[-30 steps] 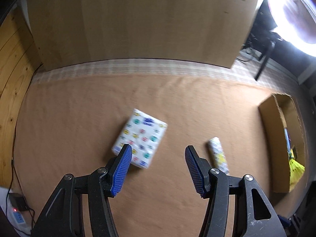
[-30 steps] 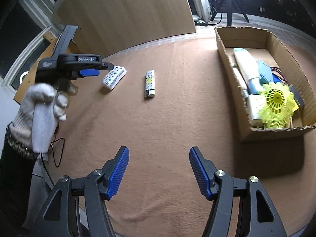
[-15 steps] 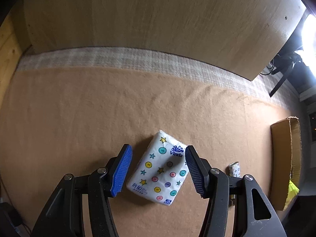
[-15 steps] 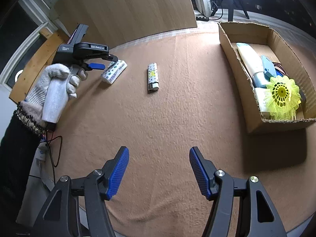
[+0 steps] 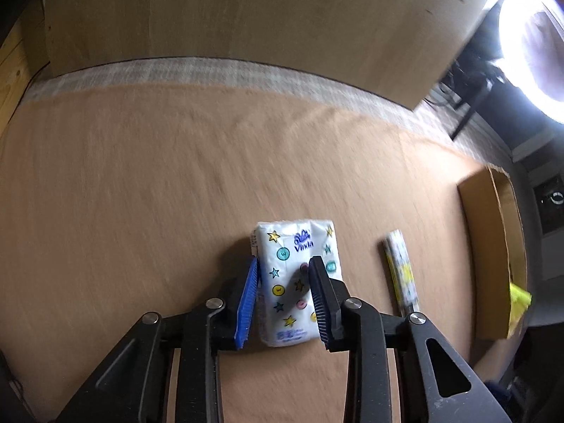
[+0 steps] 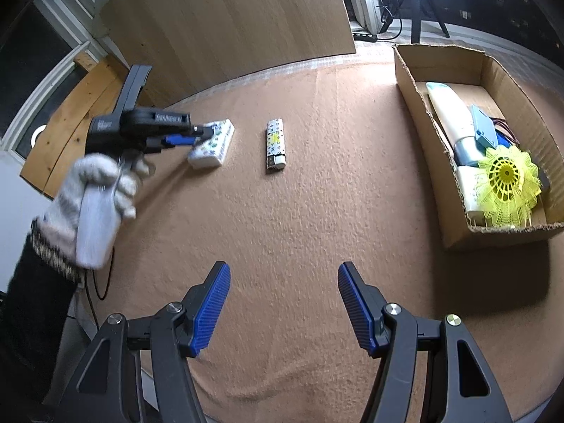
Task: Organize objects
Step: 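Move the left tool to the white tissue pack and close on it, then lift the tissue pack with the left tool while the right tool closes on it, then carry the tissue pack into the box with both tools, then open both tools and withdraw them from the box, then move the left tool over the white patterned lighter and close on it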
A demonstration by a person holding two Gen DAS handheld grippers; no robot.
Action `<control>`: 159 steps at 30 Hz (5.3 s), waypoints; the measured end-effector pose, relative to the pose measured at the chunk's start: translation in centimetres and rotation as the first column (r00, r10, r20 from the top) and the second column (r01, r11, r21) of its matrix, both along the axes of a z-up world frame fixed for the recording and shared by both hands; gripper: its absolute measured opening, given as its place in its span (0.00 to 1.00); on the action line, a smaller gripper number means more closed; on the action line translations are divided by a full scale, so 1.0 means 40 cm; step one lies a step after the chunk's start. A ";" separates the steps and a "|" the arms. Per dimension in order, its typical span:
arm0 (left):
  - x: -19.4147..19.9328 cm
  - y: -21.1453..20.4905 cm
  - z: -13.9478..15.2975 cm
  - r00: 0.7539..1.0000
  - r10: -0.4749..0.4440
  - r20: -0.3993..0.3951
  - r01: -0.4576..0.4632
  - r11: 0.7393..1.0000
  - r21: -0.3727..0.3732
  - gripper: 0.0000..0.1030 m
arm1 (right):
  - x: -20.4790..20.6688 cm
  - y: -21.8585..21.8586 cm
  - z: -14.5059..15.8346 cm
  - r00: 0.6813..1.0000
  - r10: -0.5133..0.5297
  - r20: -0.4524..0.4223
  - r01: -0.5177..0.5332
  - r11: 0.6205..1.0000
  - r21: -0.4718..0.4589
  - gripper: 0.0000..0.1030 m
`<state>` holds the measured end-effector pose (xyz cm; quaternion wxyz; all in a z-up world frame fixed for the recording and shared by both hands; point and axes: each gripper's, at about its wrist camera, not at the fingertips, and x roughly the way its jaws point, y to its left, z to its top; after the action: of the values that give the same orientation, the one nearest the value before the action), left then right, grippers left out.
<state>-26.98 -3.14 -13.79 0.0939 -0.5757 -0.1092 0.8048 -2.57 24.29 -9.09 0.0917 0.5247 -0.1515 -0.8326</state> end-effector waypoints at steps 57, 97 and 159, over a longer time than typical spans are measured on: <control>0.472 0.369 0.029 0.952 -0.302 -0.039 0.304 0.951 0.059 0.33 | -0.076 0.015 -0.163 0.983 0.129 0.133 -0.096 0.969 -0.227 0.23; 0.048 0.948 0.193 0.853 -0.466 -0.236 0.486 0.873 0.036 0.33 | -0.266 0.586 0.017 0.980 -0.176 -0.094 0.168 0.982 -0.090 0.23; 0.121 0.345 0.043 0.998 -0.035 -0.048 0.034 0.999 -0.018 0.57 | -0.144 0.207 0.050 0.994 -0.010 -0.112 0.003 0.998 -0.056 0.46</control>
<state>-22.16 10.67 -12.07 0.1056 -0.5586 -0.0900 0.8177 -8.32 32.58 -7.09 0.1120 0.4739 -0.1711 -0.8565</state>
